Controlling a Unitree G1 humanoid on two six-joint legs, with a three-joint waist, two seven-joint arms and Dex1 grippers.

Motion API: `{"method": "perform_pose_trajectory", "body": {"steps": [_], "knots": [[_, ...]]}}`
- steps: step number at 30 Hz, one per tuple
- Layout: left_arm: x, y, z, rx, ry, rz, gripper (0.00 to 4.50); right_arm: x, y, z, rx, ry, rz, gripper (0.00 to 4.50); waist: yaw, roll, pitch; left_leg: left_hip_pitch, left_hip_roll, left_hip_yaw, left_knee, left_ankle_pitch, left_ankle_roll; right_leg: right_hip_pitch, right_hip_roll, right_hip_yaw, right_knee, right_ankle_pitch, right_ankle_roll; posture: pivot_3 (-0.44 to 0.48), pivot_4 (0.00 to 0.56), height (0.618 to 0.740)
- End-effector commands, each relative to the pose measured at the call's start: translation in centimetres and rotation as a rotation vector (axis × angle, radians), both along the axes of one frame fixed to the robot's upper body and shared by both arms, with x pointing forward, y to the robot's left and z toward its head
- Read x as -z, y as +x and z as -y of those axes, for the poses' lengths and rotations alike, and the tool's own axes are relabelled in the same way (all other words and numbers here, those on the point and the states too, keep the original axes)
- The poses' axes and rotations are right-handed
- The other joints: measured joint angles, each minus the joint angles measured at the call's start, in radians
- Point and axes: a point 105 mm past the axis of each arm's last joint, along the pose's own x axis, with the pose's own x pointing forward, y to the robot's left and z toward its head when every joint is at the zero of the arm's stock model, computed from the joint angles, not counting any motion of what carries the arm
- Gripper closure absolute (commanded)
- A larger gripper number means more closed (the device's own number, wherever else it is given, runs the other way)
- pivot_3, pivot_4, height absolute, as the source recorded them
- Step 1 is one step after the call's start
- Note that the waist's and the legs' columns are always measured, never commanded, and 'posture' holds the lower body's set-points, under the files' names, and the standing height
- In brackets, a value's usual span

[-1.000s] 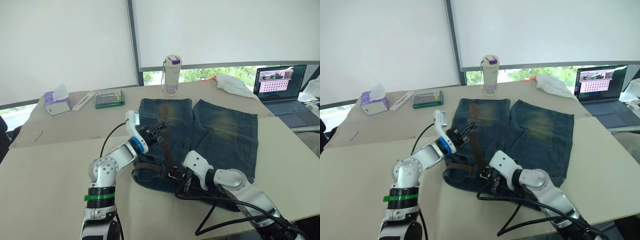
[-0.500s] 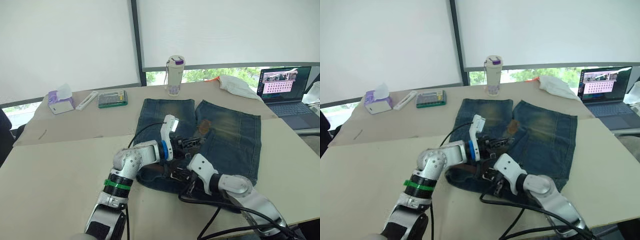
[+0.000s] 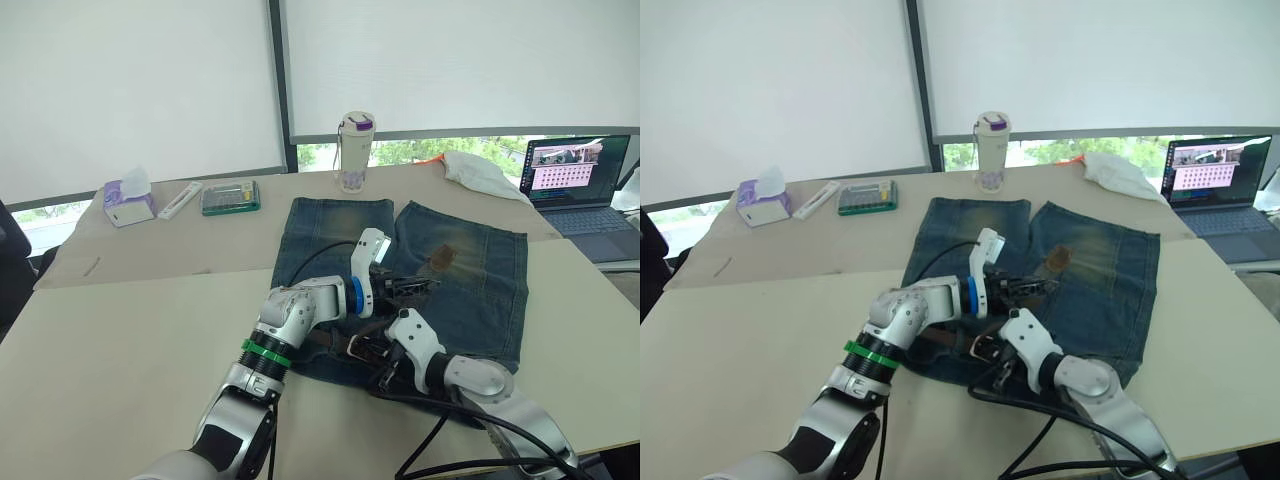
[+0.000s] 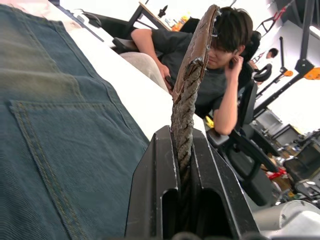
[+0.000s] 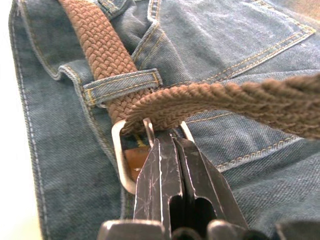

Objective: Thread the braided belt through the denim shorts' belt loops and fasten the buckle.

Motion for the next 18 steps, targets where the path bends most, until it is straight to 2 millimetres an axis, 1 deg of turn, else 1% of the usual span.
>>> {"method": "perform_pose_trajectory", "body": {"steps": [1, 2, 3, 4, 6, 7, 8, 9, 10, 11, 12, 13, 15, 16, 17, 18], "knots": [[0.2, -1.0, 2.1, 0.058, 0.036, 0.039, 4.50, 2.1, -0.6, -0.2, -0.022, -0.024, -0.089, 4.47, 0.001, -0.001, -0.001, 0.000, 0.000, 0.000, 0.000, 0.000, 0.000, 0.001, 0.000, 0.000, 0.000, 0.000, 0.000, 0.000, 0.150, 0.740], [0.5, -1.0, 2.2, 0.064, 0.053, 0.054, 4.50, 2.1, -0.6, -0.2, -0.023, -0.024, -0.089, 4.47, 0.001, -0.002, -0.002, 0.000, 0.000, 0.000, 0.000, 0.000, 0.000, 0.001, 0.000, 0.000, 0.000, 0.000, 0.000, 0.000, 0.150, 0.740], [0.7, -1.2, 2.3, 0.078, 0.063, 0.062, 3.74, 2.1, -0.7, -0.2, -0.024, -0.024, -0.089, 4.50, 0.001, -0.002, -0.002, 0.001, 0.000, 0.000, 0.000, 0.000, 0.000, 0.001, 0.000, 0.000, 0.000, 0.000, 0.000, 0.000, 0.150, 0.740], [0.7, -1.3, 2.2, 0.089, 0.065, 0.068, 3.50, 2.1, -0.7, -0.3, -0.025, -0.024, -0.089, 4.50, 0.001, -0.002, -0.002, 0.001, 0.000, 0.000, 0.000, 0.000, 0.000, 0.001, 0.000, 0.000, 0.000, 0.000, 0.000, 0.000, 0.150, 0.740], [-0.1, -0.5, 0.6, 0.058, 0.035, 0.078, 2.79, 2.1, -0.8, -0.4, -0.027, -0.022, -0.090, 4.50, 0.000, -0.002, -0.002, 0.001, 0.000, 0.000, 0.000, 0.000, 0.000, 0.001, 0.000, -0.001, 0.000, 0.000, 0.000, 0.000, 0.150, 0.740], [-0.6, -0.2, -0.6, 0.053, 0.014, 0.080, 2.49, 2.1, -0.9, -0.4, -0.028, -0.021, -0.091, 4.50, -0.002, -0.002, -0.002, 0.001, 0.000, 0.000, 0.000, 0.000, 0.000, 0.001, 0.000, 0.000, 0.000, 0.000, 0.000, 0.000, 0.150, 0.740], [-1.1, 0.0, -2.4, 0.053, 0.001, 0.077, 2.16, 2.1, -1.0, -0.4, -0.028, -0.020, -0.091, 4.50, -0.005, -0.002, -0.002, 0.001, 0.000, 0.000, 0.000, 0.000, 0.000, 0.000, 0.000, 0.000, 0.000, 0.000, 0.000, 0.000, 0.150, 0.740], [-1.4, 0.1, -3.5, 0.059, -0.004, 0.074, 2.16, 2.1, -1.1, -0.4, -0.029, -0.020, -0.091, 4.50, -0.012, -0.002, -0.002, 0.001, 0.000, 0.000, 0.000, 0.000, 0.000, 0.000, 0.000, 0.001, 0.000, 0.000, 0.000, 0.000, 0.150, 0.740], [-1.4, 0.3, -5.5, 0.049, 0.006, 0.086, 2.16, 2.1, -1.1, -0.4, -0.030, -0.019, -0.092, 4.50, -0.019, 0.000, -0.003, 0.000, 0.001, 0.000, -0.001, 0.000, 0.000, -0.002, 0.000, 0.001, 0.001, 0.000, 0.000, 0.000, 0.150, 0.740], [-1.4, 0.4, -6.7, 0.042, 0.017, 0.095, 2.16, 2.1, -1.2, -0.3, -0.030, -0.018, -0.092, 4.50, -0.027, 0.001, -0.004, 0.000, 0.002, 0.000, -0.001, 0.000, 0.000, -0.002, 0.000, 0.001, 0.002, 0.000, 0.001, 0.000, 0.150, 0.740], [-1.4, 0.4, -7.4, 0.038, 0.025, 0.101, 2.16, 2.1, -1.2, -0.3, -0.031, -0.017, -0.092, 4.50, -0.031, 0.002, -0.004, 0.001, 0.002, 0.000, -0.001, -0.001, -0.001, -0.003, 0.001, 0.001, 0.003, -0.001, 0.001, 0.000, 0.150, 0.740], [-1.1, 0.7, -8.8, 0.006, 0.041, 0.097, 2.16, 2.1, -1.2, -0.4, -0.032, -0.017, -0.091, 4.50, -0.032, 0.004, -0.005, 0.001, 0.002, 0.000, -0.002, -0.001, -0.001, -0.004, 0.001, 0.001, 0.004, -0.001, 0.001, 0.000, 0.150, 0.740], [-0.6, 0.7, -10.6, -0.011, 0.061, 0.093, 2.72, 2.1, -1.2, -0.4, -0.035, -0.016, -0.089, 4.50, -0.027, 0.006, -0.007, 0.001, 0.002, -0.001, -0.002, -0.001, -0.001, -0.003, 0.001, 0.000, 0.003, -0.001, 0.001, 0.000, 0.150, 0.740], [-0.3, 0.5, -11.8, -0.010, 0.066, 0.087, 2.99, 2.1, -1.3, -0.4, -0.036, -0.017, -0.087, 4.50, -0.026, 0.004, -0.008, 0.001, 0.002, -0.002, -0.001, -0.001, -0.001, -0.003, 0.000, 0.000, 0.002, -0.001, 0.001, 0.000, 0.150, 0.740], [0.2, 0.3, -12.5, -0.016, 0.079, 0.078, 3.40, 2.0, -1.3, -0.4, -0.037, -0.017, -0.083, 4.50, -0.025, 0.003, -0.008, 0.001, 0.001, -0.002, -0.001, -0.001, -0.001, -0.002, 0.000, -0.001, 0.002, -0.001, 0.001, 0.000, 0.150, 0.740], [0.5, 0.2, -13.0, -0.022, 0.088, 0.071, 3.61, 2.0, -1.3, -0.4, -0.038, -0.018, -0.081, 4.50, -0.024, 0.003, -0.008, 0.001, 0.000, -0.002, -0.001, -0.001, -0.001, -0.002, 0.001, -0.001, 0.002, -0.001, 0.001, 0.000, 0.150, 0.740]]}}
